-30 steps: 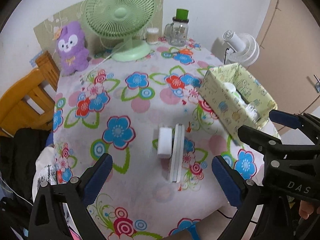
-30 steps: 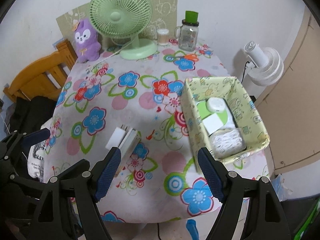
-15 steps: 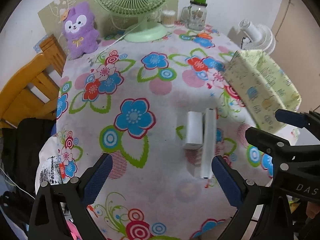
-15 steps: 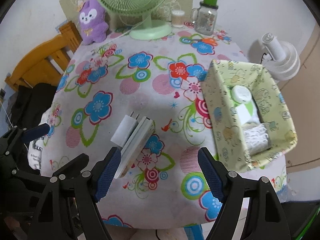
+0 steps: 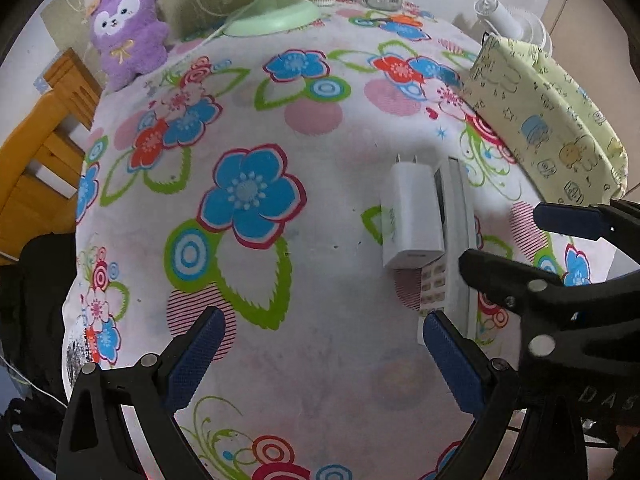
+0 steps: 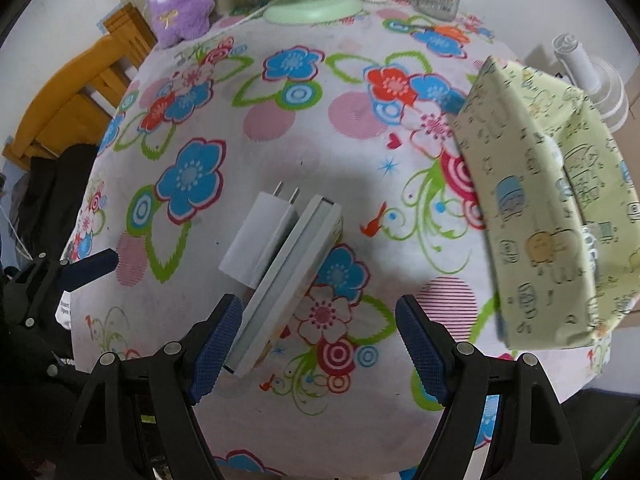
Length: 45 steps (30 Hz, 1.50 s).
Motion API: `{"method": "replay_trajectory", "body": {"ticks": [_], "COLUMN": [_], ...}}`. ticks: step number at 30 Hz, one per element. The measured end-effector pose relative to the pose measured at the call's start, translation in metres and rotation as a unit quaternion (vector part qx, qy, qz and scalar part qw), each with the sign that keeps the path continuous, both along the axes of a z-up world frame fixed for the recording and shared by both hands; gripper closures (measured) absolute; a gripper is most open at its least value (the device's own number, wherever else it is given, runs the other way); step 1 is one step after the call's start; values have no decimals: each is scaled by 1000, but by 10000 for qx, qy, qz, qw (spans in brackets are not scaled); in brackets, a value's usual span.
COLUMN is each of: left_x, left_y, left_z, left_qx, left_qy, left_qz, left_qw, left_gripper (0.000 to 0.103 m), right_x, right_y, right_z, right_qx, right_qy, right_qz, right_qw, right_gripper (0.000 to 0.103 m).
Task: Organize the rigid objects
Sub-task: 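Grasp the white remote control with right while left grasps the white charger plug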
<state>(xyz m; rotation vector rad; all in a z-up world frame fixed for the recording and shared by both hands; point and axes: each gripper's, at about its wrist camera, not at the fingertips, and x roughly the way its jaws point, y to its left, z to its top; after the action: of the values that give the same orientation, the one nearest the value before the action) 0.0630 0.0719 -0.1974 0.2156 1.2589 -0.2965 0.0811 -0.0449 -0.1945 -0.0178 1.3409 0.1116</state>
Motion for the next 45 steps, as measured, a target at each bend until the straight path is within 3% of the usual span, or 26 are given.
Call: {"method": "replay_trajectory", "body": {"ticks": [5,10,15,18,20,26,40,45], "left_x": [2,3,5,5,7,10,39,53], "left_y": [-2,-6,-5,-6,-7,-10,-50,-57], "left_z": [-6,-13,-19,-21,-22,-24,-21,-25], "left_qx": [-113,-177,-212,-218,-205,-208,-181,-77], "left_qy": [115,208,298,322,342,396,338,388], "left_qz": [-9,-28,18,0,-1,-34,-268,-191], "left_qw": [9999,9996,9993,9992,9992,9990,9989,9990], "left_gripper": [3,3,3,3,3,3,3,10], "right_x": [3,8,10,13,14,14,24,29], "right_y": [8,10,16,20,21,17,-33,-45], "right_z": [-11,-23,-33,-40,-43,-41,-25,-23], "right_qx": [52,69,41,92,160,82,-186,-185], "right_qy": [161,320,346,402,457,490,303,305], "right_qz": [77,62,149,139,142,146,-190,-263], "right_qw": [9998,9994,9993,9991,9987,9987,9992,9990], "right_gripper": [22,34,39,48,62,77,79,79]}}
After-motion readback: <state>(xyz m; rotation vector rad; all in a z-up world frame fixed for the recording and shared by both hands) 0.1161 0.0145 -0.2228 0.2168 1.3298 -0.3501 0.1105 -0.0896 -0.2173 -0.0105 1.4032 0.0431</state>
